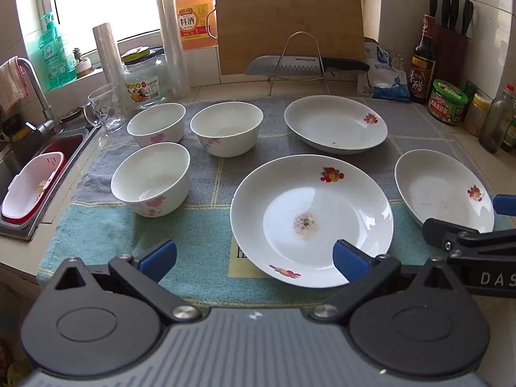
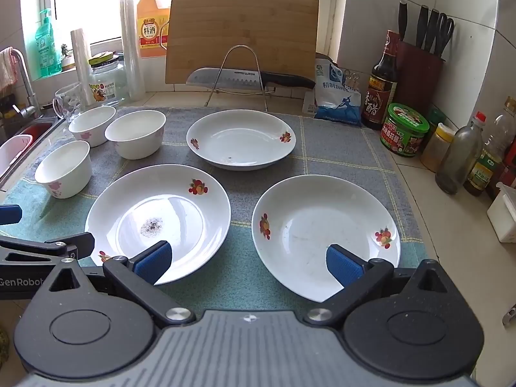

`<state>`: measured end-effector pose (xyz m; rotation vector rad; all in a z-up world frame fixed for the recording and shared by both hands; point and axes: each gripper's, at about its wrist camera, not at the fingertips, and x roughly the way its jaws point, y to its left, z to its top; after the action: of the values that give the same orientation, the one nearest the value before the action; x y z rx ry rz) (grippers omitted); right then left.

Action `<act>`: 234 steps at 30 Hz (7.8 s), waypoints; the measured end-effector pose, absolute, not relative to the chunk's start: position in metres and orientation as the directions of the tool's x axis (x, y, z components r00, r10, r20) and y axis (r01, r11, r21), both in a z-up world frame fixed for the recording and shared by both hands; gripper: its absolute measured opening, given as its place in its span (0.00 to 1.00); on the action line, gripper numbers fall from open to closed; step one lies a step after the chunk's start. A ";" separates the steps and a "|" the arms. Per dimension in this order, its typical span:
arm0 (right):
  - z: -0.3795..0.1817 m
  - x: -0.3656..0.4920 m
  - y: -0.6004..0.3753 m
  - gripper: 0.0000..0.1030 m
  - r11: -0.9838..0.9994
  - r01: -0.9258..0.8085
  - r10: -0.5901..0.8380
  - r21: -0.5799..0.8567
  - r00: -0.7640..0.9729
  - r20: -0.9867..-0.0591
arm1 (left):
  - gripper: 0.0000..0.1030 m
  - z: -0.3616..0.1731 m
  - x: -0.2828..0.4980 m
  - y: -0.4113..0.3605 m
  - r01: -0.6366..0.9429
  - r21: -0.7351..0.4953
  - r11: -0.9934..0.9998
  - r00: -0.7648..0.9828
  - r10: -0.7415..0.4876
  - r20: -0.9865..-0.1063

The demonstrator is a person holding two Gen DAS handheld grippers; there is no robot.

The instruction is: Organize plates and bowls

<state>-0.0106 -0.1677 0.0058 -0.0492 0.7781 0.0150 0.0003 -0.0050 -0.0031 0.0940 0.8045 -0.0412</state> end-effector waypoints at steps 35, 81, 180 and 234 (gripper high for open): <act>0.009 -0.017 -0.220 1.00 0.998 -0.065 0.040 -0.014 0.763 -0.645 | 0.99 0.011 0.003 -0.041 0.108 0.019 0.994 0.723 -0.066 -0.687; -0.100 0.000 -0.277 1.00 0.994 -0.110 0.064 -0.022 0.719 -0.692 | 0.99 -0.016 0.155 -0.199 0.783 -0.023 0.621 0.345 -0.465 -0.816; -0.098 0.093 -0.336 1.00 0.994 -0.059 -0.022 -0.093 0.721 -0.693 | 0.95 -0.071 0.309 -0.316 0.886 -0.300 0.353 -0.125 -0.441 -0.889; -0.050 -0.009 -0.244 1.00 0.973 -0.220 0.120 -0.077 0.757 -0.642 | 0.99 0.002 0.021 -0.020 0.477 -0.018 0.878 0.631 -0.357 -0.688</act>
<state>-0.0090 -0.2436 -0.0505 -0.1511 0.6883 0.1862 0.0214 -0.0200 0.0017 0.1722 0.7479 -0.4803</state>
